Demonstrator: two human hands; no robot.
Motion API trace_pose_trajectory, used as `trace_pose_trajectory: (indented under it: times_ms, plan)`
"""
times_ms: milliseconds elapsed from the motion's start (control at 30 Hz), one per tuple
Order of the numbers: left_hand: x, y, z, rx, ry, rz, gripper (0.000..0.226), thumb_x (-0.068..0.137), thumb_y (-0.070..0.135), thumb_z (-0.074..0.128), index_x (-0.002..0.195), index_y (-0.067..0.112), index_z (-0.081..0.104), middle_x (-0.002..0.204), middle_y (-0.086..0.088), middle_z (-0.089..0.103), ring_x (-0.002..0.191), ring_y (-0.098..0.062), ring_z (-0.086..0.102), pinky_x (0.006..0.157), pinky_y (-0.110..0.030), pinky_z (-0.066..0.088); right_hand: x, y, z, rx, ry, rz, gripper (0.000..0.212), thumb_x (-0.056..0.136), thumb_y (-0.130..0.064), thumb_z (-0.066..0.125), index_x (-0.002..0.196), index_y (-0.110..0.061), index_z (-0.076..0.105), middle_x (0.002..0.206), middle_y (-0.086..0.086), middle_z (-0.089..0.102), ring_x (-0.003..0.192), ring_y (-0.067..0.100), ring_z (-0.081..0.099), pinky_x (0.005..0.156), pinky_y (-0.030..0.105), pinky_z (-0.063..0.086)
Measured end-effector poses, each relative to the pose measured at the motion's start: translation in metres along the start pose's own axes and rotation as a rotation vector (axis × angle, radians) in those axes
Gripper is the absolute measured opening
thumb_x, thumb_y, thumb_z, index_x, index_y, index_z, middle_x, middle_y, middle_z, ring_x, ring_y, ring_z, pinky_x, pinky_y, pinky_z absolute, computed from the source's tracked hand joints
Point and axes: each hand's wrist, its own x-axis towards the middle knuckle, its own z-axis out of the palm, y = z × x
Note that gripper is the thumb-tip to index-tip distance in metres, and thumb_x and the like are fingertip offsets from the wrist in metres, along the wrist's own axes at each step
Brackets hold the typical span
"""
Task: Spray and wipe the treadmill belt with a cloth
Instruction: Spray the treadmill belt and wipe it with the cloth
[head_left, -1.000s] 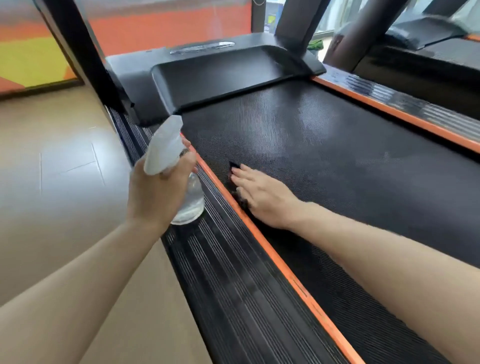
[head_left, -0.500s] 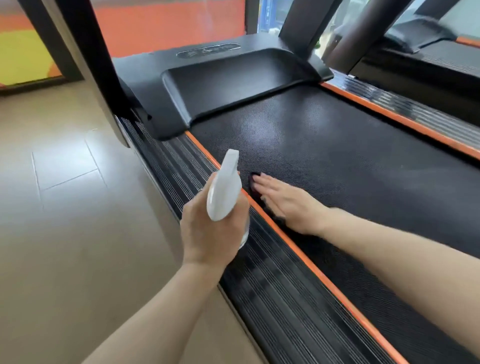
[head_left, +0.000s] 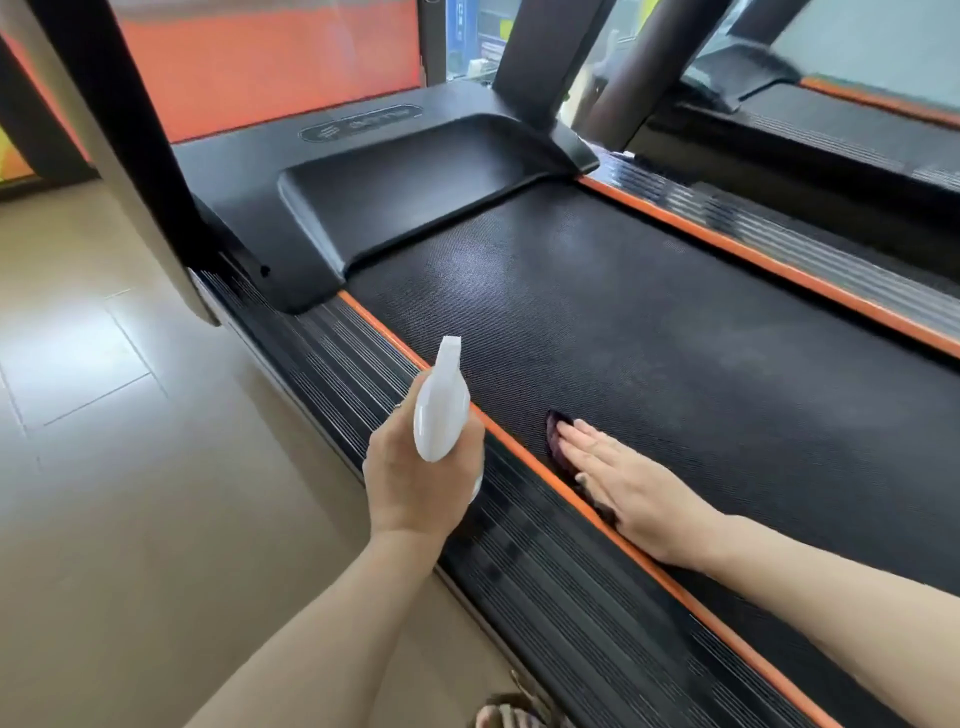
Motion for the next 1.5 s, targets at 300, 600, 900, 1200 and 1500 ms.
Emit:
trace_pose_trajectory:
  times_ms: [300, 600, 900, 1200, 1500]
  plan:
    - [0.010, -0.026, 0.010, -0.137, 0.041, 0.128, 0.017, 0.081, 0.032, 0.068, 0.087, 0.017, 0.072, 0.075, 0.002, 0.069, 0.068, -0.019, 0.067, 0.067, -0.035, 0.056, 0.156, 0.007, 0.005, -0.040, -0.032, -0.097, 0.065, 0.099, -0.034, 0.014, 0.146, 0.001, 0.043, 0.157, 0.014, 0.036, 0.149, 0.025, 0.024, 0.124, 0.027, 0.007]
    - [0.053, -0.018, 0.030, -0.140, -0.064, 0.106, 0.014, 0.090, -0.003, 0.069, 0.094, 0.010, 0.072, 0.066, 0.014, 0.068, 0.063, -0.001, 0.063, 0.062, -0.013, 0.049, 0.173, -0.006, 0.028, 0.053, 0.048, -0.016, 0.065, 0.098, -0.034, 0.014, 0.144, -0.004, 0.047, 0.155, 0.012, 0.040, 0.149, 0.026, 0.028, 0.122, 0.043, 0.022]
    - [0.059, -0.017, 0.040, -0.136, -0.006, 0.155, 0.020, 0.091, -0.003, 0.070, 0.104, 0.012, 0.073, 0.080, -0.002, 0.070, 0.067, -0.002, 0.064, 0.066, -0.008, 0.048, 0.134, 0.030, 0.004, -0.088, 0.080, -0.160, 0.047, 0.100, -0.023, 0.032, 0.127, 0.000, 0.063, 0.139, 0.016, 0.058, 0.132, 0.027, 0.053, 0.116, 0.031, 0.031]
    - [0.060, -0.017, 0.040, -0.180, -0.037, 0.175, 0.019, 0.092, -0.002, 0.070, 0.105, 0.012, 0.072, 0.075, 0.002, 0.070, 0.062, -0.005, 0.065, 0.064, -0.010, 0.049, 0.172, 0.134, -0.044, -0.144, 0.093, 0.458, 0.046, 0.108, -0.011, 0.024, 0.150, 0.007, 0.026, 0.161, 0.019, 0.022, 0.152, 0.025, 0.015, 0.118, 0.022, -0.002]
    - [0.060, -0.023, 0.041, -0.216, -0.040, 0.163, 0.020, 0.087, 0.014, 0.067, 0.105, 0.019, 0.072, 0.073, 0.004, 0.069, 0.064, -0.008, 0.065, 0.064, -0.018, 0.052, 0.003, 0.025, -0.011, 0.034, 0.075, 0.146, 0.049, 0.104, -0.031, 0.029, 0.147, -0.010, 0.043, 0.156, -0.004, 0.035, 0.150, 0.008, 0.021, 0.122, 0.026, 0.016]
